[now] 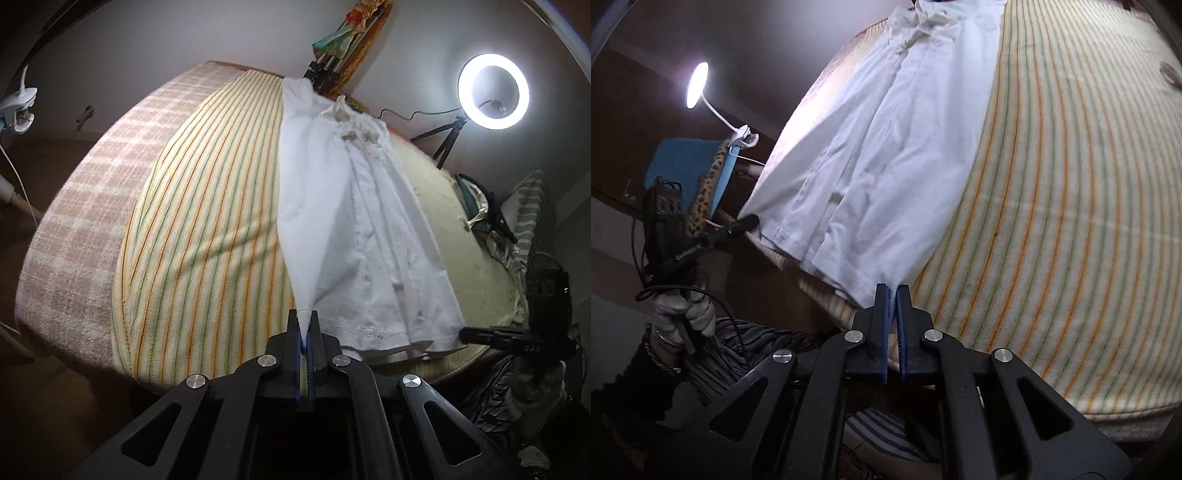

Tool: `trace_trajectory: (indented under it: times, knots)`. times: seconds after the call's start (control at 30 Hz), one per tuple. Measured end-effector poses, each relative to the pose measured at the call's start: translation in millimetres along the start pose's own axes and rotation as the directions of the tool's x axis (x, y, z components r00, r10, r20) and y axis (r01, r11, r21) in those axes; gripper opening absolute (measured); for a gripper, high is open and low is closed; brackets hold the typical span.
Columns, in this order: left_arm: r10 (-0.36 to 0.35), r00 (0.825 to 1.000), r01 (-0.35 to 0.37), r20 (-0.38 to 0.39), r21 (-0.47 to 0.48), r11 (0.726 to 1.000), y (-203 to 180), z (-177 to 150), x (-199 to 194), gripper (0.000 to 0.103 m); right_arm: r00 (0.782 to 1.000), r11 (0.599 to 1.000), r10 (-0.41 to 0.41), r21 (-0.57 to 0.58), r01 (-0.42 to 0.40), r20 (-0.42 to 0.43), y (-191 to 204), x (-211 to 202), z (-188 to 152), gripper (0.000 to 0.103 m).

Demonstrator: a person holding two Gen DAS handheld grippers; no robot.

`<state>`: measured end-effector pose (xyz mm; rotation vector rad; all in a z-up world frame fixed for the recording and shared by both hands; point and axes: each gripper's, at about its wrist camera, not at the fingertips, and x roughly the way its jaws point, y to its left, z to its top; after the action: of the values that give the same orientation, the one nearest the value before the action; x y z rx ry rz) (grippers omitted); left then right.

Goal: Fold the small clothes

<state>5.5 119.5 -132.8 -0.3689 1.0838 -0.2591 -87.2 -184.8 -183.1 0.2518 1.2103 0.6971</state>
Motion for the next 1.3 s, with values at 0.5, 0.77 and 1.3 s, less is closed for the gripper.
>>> trace_trajectory:
  times: [0.5, 0.77, 1.3]
  knots:
    - [0.091, 0.993, -0.098, 0.079, 0.089, 0.991, -12.8, -6.4, -15.0, 0.033, 0.983, 0.953, -0.146, -0.25, 0.171, 0.115, 69.1, 0.9, -7.0, 0.019]
    - [0.086, 0.992, -0.095, 0.096, 0.098, 0.991, -12.0, -7.8, -18.6, 0.033, 0.966, 0.88, -0.237, -0.4, 0.258, 0.102, 103.3, 47.3, -16.7, 0.033]
    - [0.036, 0.993, -0.059, 0.112, 0.204, 0.977, -52.4, -21.1, -12.3, 0.031, 0.994, 0.89, -0.102, -0.443, 0.11, 0.041, 113.5, 23.9, 7.6, 0.018]
